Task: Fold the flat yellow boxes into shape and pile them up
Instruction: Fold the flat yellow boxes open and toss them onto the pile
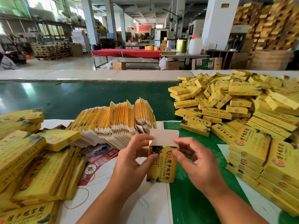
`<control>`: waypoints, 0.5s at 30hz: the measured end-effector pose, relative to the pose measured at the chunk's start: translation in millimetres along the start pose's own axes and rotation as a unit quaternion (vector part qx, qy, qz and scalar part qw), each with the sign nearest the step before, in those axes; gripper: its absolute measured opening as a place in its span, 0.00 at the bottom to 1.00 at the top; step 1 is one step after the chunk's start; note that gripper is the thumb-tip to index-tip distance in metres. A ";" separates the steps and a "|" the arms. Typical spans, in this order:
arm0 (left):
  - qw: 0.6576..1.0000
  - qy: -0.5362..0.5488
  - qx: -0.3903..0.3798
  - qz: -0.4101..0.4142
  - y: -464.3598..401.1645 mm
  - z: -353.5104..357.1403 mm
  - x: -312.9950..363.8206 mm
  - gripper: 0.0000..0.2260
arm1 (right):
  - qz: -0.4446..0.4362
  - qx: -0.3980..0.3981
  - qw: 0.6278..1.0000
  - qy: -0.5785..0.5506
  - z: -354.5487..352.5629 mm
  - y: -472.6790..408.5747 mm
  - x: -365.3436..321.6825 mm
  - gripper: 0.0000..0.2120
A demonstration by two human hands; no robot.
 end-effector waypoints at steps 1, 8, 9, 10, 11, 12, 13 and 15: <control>1.000 -0.014 -0.002 0.015 -0.6 -1.1 -0.3 0.13 | -0.006 -0.012 1.000 0.013 -0.2 -0.4 -1.1 0.11; 0.994 -0.089 -0.004 0.064 -4.7 -4.7 1.5 0.11 | -0.068 -0.057 0.993 0.077 0.0 -7.5 -1.3 0.08; 0.993 -0.090 0.001 0.071 -4.9 -4.9 2.0 0.11 | -0.079 -0.054 0.992 0.080 0.6 -8.1 -1.5 0.09; 0.993 -0.090 0.004 0.076 -4.9 -4.9 2.1 0.11 | -0.082 -0.050 0.992 0.079 1.1 -7.9 -1.5 0.08; 0.993 -0.087 0.008 0.079 -4.6 -4.6 1.9 0.09 | -0.076 -0.044 0.994 0.072 1.3 -7.0 -1.1 0.06; 0.994 -0.077 0.010 0.076 -3.7 -4.1 1.4 0.07 | -0.063 -0.034 0.996 0.059 1.4 -5.6 -0.8 0.04; 0.996 -0.054 0.007 0.067 -2.3 -3.4 1.1 0.06 | -0.043 -0.018 0.998 0.039 1.2 -4.2 -0.6 0.05; 0.999 0.023 -0.016 0.034 0.4 -1.3 1.5 0.11 | -0.007 0.007 1.000 0.010 0.1 -1.8 0.3 0.15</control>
Point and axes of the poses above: each hand's wrist, its own y-axis away from the middle knuckle, its own z-axis out of the palm, x = y × z, the point moved 1 cm from there along -y, towards the middle knuckle, and after that the axes turned 13 degrees about -z, right-handed, at the moved point
